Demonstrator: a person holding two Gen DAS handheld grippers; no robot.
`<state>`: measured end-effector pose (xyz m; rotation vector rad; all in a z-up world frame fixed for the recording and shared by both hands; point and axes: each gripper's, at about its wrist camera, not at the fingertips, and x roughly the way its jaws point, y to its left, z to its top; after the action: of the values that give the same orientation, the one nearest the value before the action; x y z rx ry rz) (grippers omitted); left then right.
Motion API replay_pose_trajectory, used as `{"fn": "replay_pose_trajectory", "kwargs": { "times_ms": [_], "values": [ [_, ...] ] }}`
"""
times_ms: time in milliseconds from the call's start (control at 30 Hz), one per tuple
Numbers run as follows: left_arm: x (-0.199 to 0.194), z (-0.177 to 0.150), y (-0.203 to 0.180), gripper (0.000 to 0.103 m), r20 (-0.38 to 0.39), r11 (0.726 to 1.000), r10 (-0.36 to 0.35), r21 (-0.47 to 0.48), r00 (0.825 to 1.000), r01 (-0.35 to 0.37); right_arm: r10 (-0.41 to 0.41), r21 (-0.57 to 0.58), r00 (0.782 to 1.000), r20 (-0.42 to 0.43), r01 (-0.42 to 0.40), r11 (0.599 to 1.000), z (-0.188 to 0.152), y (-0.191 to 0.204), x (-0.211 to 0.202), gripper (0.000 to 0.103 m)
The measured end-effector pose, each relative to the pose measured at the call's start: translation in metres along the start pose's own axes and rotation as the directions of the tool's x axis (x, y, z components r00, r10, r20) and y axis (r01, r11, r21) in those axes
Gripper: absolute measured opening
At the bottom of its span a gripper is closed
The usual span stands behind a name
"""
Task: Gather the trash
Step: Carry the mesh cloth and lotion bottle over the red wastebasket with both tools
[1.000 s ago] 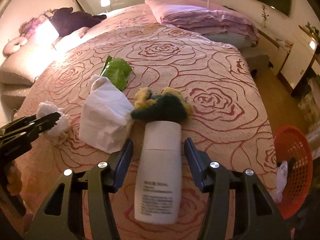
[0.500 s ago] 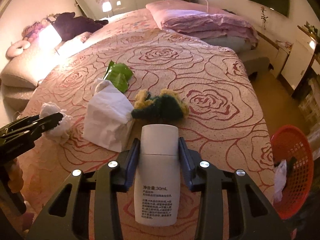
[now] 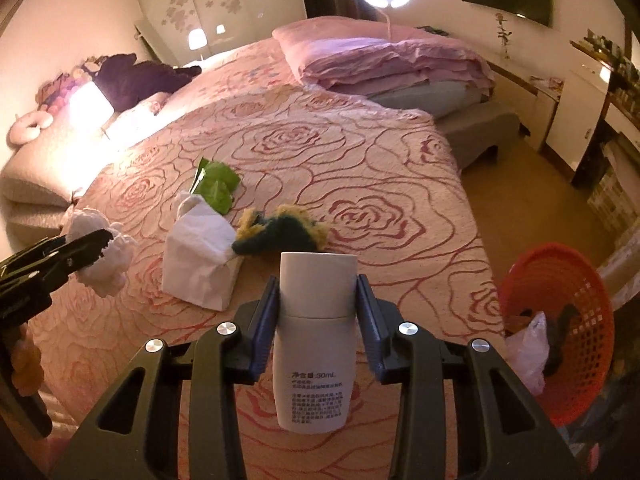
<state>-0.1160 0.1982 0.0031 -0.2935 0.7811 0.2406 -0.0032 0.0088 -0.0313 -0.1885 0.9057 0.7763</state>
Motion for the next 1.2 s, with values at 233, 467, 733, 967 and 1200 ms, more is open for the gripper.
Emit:
{"fn": "replay_pose_trajectory", "kwargs": {
  "times_ms": [233, 467, 733, 967, 1200],
  "values": [
    [0.005, 0.010, -0.040, 0.037, 0.004, 0.995, -0.051, 0.082, 0.999, 0.050, -0.019, 0.030, 0.999, 0.033, 0.018, 0.999, 0.002, -0.014, -0.013, 0.036],
    [0.016, 0.014, -0.065, 0.037, -0.006, 0.988, -0.072, 0.134, 0.997, 0.072, -0.031, 0.056, 0.998, 0.060, 0.028, 0.998, 0.003, -0.026, -0.023, 0.036],
    [0.023, 0.015, -0.068, 0.037, -0.019, 0.988, -0.061, 0.144, 0.998, 0.063, -0.034, 0.082, 0.996, 0.082, 0.027, 0.996, 0.003, -0.037, -0.029, 0.036],
    [0.026, 0.015, -0.070, 0.037, -0.023, 0.988, -0.056, 0.146, 0.998, 0.059, -0.028, 0.089, 0.995, 0.098, 0.019, 0.996, 0.004, -0.041, -0.035, 0.035],
    [0.034, 0.018, -0.076, 0.037, -0.029, 0.984, -0.058, 0.166, 0.998, 0.062, -0.039, 0.112, 0.992, 0.120, 0.025, 0.993, 0.004, -0.049, -0.043, 0.035]
  ]
}}
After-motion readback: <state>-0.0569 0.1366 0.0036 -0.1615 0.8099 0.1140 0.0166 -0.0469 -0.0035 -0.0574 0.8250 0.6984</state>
